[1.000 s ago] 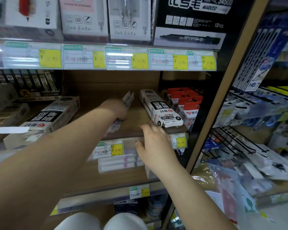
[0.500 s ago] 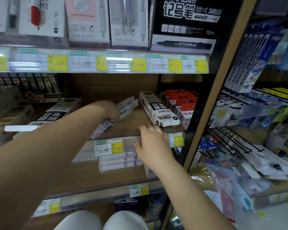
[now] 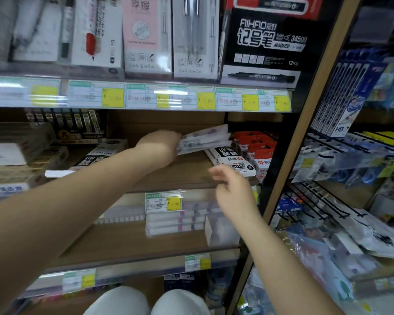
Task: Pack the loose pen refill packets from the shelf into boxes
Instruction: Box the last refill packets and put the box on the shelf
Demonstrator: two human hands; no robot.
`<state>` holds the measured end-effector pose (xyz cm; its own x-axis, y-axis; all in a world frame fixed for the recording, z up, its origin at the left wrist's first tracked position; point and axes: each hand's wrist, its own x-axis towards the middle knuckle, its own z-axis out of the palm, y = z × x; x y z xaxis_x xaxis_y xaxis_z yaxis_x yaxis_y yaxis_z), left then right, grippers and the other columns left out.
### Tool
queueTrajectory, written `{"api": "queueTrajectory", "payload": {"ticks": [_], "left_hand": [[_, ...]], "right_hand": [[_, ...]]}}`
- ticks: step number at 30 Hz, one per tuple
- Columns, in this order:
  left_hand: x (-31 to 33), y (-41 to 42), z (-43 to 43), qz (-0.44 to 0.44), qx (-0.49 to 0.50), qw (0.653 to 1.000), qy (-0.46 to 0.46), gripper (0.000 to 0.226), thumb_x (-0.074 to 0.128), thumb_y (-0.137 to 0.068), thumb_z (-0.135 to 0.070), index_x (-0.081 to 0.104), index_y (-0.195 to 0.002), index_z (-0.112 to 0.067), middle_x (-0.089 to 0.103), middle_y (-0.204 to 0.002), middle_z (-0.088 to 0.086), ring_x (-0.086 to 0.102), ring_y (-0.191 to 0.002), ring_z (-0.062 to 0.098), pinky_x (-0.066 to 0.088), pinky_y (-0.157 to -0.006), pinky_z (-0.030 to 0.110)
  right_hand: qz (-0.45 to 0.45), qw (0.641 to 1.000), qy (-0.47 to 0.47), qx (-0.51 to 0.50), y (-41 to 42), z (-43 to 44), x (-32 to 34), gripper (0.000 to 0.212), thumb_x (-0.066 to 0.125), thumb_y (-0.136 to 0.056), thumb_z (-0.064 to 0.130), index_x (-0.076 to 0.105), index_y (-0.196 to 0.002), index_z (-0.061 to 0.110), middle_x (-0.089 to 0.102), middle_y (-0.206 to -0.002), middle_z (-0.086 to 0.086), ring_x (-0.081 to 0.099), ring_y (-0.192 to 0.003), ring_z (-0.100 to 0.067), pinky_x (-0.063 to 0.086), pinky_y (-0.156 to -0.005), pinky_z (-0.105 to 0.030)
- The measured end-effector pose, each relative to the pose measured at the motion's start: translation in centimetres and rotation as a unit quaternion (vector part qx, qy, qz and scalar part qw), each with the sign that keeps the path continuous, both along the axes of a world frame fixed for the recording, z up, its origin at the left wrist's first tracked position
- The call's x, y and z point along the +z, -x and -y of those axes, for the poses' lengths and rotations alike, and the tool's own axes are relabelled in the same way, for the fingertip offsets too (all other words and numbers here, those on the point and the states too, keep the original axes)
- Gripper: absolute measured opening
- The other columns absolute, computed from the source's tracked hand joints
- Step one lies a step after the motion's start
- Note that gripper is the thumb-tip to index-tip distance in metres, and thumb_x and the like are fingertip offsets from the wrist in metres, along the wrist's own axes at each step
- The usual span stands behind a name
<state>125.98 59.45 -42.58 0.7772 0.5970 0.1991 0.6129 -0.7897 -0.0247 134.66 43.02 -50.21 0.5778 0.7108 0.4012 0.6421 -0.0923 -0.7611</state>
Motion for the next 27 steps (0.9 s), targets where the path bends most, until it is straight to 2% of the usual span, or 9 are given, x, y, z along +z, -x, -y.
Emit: {"api": "queueTrajectory", "payload": {"ticks": [3, 6, 11, 14, 16, 20, 22, 24, 27], "left_hand": [[-0.1, 2.3, 1.7, 0.057, -0.105, 0.983, -0.14, 0.013, 0.051, -0.085, -0.002, 0.045, -0.093, -0.011, 0.059, -0.084, 0.012, 0.058, -0.075, 0.033, 0.037, -0.056, 0.034], [-0.1, 4.3, 3.6, 0.084, -0.227, 0.944, -0.225, 0.024, 0.062, -0.069, 0.009, 0.05, -0.079, -0.009, 0.061, -0.074, 0.012, 0.059, -0.068, 0.032, 0.04, -0.061, 0.035], [-2.5, 6.3, 6.2, 0.105, -0.379, 0.869, -0.3, 0.013, 0.055, -0.081, 0.003, 0.061, -0.077, -0.007, 0.066, -0.079, 0.009, 0.063, -0.076, 0.028, 0.042, -0.092, 0.042], [-4.4, 7.1, 7.8, 0.123, -0.435, 0.834, -0.318, 0.024, 0.043, -0.092, -0.004, 0.064, -0.08, -0.009, 0.068, -0.087, 0.009, 0.064, -0.083, 0.026, 0.035, -0.101, 0.042], [-5.4, 7.5, 8.3, 0.123, -0.445, 0.829, -0.316, 0.024, 0.043, -0.092, -0.006, 0.064, -0.081, -0.01, 0.068, -0.09, 0.008, 0.064, -0.088, 0.027, 0.031, -0.106, 0.041], [-6.9, 7.9, 8.1, 0.125, -0.346, 0.883, -0.291, 0.029, 0.05, -0.079, -0.011, 0.062, -0.105, -0.011, 0.062, -0.121, 0.013, 0.05, -0.122, 0.031, 0.017, -0.113, 0.044], [-8.1, 8.1, 8.4, 0.197, -0.235, 0.933, -0.189, 0.058, 0.052, -0.069, -0.012, 0.047, -0.127, -0.007, 0.046, -0.14, 0.018, 0.036, -0.134, 0.032, 0.018, -0.114, 0.043], [-8.8, 8.2, 9.2, 0.345, -0.132, 0.928, 0.041, 0.066, 0.048, -0.078, -0.001, 0.031, -0.141, -0.009, 0.032, -0.149, 0.009, 0.025, -0.139, 0.016, 0.018, -0.114, 0.028], [-9.8, 8.3, 10.5, 0.442, -0.045, 0.773, 0.452, 0.054, 0.052, -0.09, -0.013, 0.034, -0.139, -0.025, 0.053, -0.132, -0.01, 0.047, -0.124, 0.004, 0.04, -0.095, 0.017]], "right_hand": [[-0.213, 0.963, -0.156, -0.048, -1.1, 1.3, 1.3, 0.042, 0.034, -0.081, -0.017, 0.056, -0.072, 0.017, 0.061, -0.074, 0.0, 0.06, -0.064, -0.014, 0.053, -0.067, -0.029], [-0.423, 0.879, -0.218, -0.024, -2.0, 3.0, 2.5, 0.026, 0.036, -0.091, -0.001, 0.054, -0.078, 0.011, 0.057, -0.072, -0.007, 0.057, -0.055, -0.015, 0.052, -0.05, -0.026], [-0.481, 0.83, 0.084, 0.27, -1.4, 5.1, 2.3, 0.074, 0.06, -0.074, 0.062, 0.053, -0.123, 0.008, 0.062, -0.12, -0.019, 0.061, -0.102, -0.033, 0.053, -0.084, -0.048], [-0.474, 0.758, 0.169, 0.414, 1.2, 5.2, 0.9, 0.077, 0.082, -0.064, 0.04, 0.05, -0.125, 0.003, 0.061, -0.115, -0.024, 0.06, -0.104, -0.036, 0.045, -0.097, -0.053], [-0.489, 0.736, 0.172, 0.435, 3.1, 4.9, 0.0, 0.055, 0.082, -0.067, 0.023, 0.056, -0.111, 0.004, 0.07, -0.096, -0.019, 0.069, -0.087, -0.028, 0.055, -0.084, -0.042], [-0.489, 0.809, 0.124, 0.301, 4.7, 4.2, -1.6, 0.022, 0.065, -0.076, -0.002, 0.06, -0.097, 0.005, 0.07, -0.068, -0.01, 0.068, -0.065, -0.019, 0.056, -0.062, -0.028], [-0.445, 0.856, 0.099, 0.242, 4.9, 3.9, -2.3, 0.022, 0.064, -0.081, -0.005, 0.062, -0.101, 0.003, 0.071, -0.071, -0.01, 0.069, -0.066, -0.019, 0.056, -0.064, -0.028], [-0.393, 0.898, 0.077, 0.183, 5.3, 3.6, -3.1, 0.02, 0.065, -0.083, 0.0, 0.065, -0.102, 0.007, 0.074, -0.082, -0.01, 0.071, -0.073, -0.02, 0.057, -0.07, -0.031], [-0.352, 0.922, 0.059, 0.15, 6.1, 3.2, -4.1, 0.021, 0.068, -0.082, 0.009, 0.068, -0.102, 0.018, 0.075, -0.092, -0.006, 0.071, -0.085, -0.02, 0.056, -0.082, -0.036]]}}
